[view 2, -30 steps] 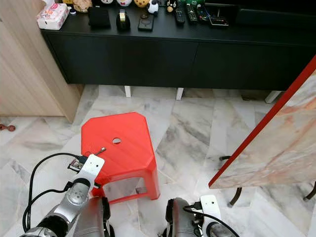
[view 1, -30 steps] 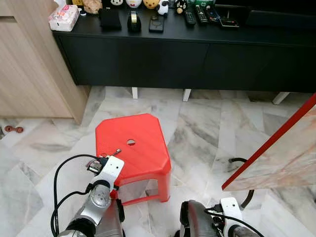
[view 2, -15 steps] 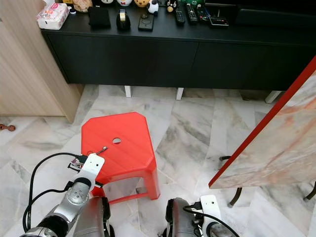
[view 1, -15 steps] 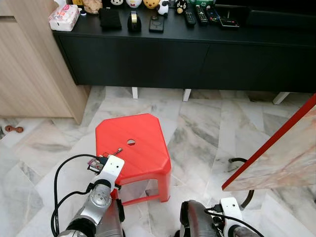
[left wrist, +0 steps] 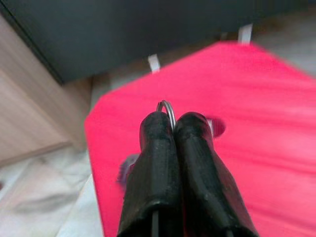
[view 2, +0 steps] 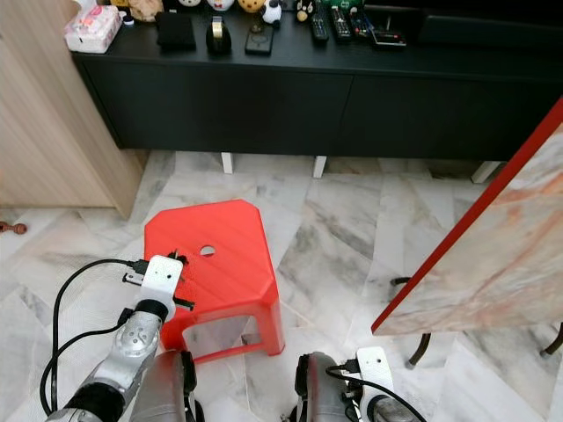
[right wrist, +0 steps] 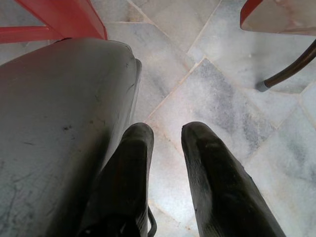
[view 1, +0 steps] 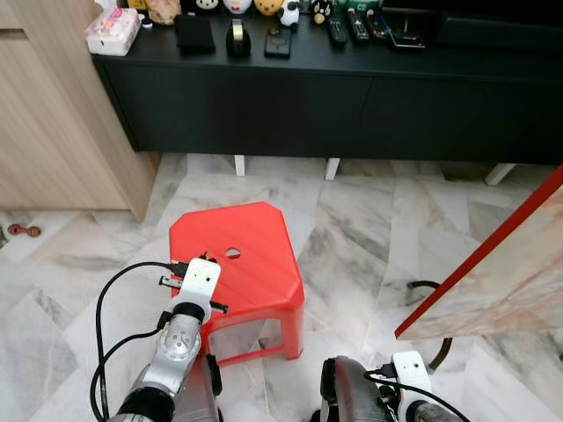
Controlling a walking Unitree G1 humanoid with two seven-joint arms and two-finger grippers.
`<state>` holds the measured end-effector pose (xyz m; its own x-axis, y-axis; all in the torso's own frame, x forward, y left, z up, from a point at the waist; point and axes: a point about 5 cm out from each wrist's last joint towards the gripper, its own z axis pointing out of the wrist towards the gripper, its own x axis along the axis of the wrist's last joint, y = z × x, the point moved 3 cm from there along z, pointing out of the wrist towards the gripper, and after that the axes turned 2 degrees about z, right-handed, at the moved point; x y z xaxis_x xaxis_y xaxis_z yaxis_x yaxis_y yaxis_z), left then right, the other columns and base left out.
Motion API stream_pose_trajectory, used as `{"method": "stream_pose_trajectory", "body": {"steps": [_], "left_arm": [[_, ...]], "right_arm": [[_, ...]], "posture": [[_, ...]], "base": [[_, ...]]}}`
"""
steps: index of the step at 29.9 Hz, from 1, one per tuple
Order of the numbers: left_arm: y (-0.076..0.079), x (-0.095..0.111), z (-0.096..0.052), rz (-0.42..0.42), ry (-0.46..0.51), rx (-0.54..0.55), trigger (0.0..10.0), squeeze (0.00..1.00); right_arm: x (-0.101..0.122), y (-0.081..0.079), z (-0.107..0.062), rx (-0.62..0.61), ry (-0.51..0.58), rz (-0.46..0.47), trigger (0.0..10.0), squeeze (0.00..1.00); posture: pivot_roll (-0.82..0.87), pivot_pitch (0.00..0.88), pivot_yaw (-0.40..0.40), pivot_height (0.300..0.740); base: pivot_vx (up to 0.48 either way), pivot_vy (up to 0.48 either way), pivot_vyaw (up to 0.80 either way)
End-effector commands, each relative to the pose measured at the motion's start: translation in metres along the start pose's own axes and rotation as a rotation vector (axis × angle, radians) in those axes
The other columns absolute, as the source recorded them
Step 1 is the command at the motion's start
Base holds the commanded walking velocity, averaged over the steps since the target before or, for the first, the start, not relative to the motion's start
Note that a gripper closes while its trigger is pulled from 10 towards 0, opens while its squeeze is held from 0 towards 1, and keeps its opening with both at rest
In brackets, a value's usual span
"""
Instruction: Hang keys on a hook
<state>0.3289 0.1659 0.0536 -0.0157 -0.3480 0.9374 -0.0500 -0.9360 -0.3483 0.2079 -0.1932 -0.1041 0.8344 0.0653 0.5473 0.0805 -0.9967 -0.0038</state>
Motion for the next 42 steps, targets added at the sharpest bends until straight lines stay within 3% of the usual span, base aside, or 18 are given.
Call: {"method": "stream_pose_trajectory", "body": {"steps": [1,4,5,7,8,15,20,42], "left_arm": [[-0.003,0.014,0.000,-0.017,0.081,0.008,0.0,0.00],[-0.005,0.028,-0.001,-0.017,0.155,0.020,0.3,0.00],[-0.004,0.031,-0.003,-0.017,0.174,0.019,9.0,0.00],[-0.004,0.031,-0.004,-0.018,0.175,0.019,9.0,0.00],[-0.004,0.031,-0.007,-0.027,0.179,0.025,10.0,0.00],[-0.011,0.019,-0.022,-0.103,0.125,0.094,10.0,0.00],[-0.013,0.019,-0.022,-0.125,0.117,0.110,10.0,0.00],[0.001,0.019,-0.017,-0.159,0.085,0.020,10.0,0.00]], "right_arm": [[-0.021,-0.003,-0.002,0.003,-0.064,0.017,10.0,0.00],[-0.020,-0.003,-0.002,0.000,-0.061,0.016,10.0,0.00],[-0.019,-0.003,-0.002,-0.003,-0.058,0.015,10.0,0.00],[-0.019,-0.003,-0.002,-0.004,-0.057,0.015,10.0,0.00],[-0.019,-0.003,-0.002,-0.005,-0.056,0.016,10.0,0.00],[-0.019,-0.003,-0.002,-0.012,-0.056,0.018,10.0,0.00],[-0.018,-0.002,-0.002,-0.023,-0.039,0.040,10.0,0.00],[-0.021,-0.004,-0.001,-0.028,-0.060,0.032,10.0,0.00]], "posture": [[-0.01,0.152,-0.084,0.602],[-0.01,0.151,-0.083,0.602],[0.00,0.149,-0.082,0.602],[0.00,0.149,-0.082,0.602],[-0.01,0.148,-0.078,0.602],[0.00,0.149,-0.079,0.602],[0.00,0.149,-0.079,0.602],[0.00,0.109,-0.062,0.732]], "base": [[0.000,0.000,0.00],[0.000,0.000,0.00],[0.000,0.000,0.00],[0.000,0.000,0.00],[0.000,0.000,0.00],[0.000,0.000,0.00],[0.000,0.000,0.00],[0.000,0.000,0.00]]}}
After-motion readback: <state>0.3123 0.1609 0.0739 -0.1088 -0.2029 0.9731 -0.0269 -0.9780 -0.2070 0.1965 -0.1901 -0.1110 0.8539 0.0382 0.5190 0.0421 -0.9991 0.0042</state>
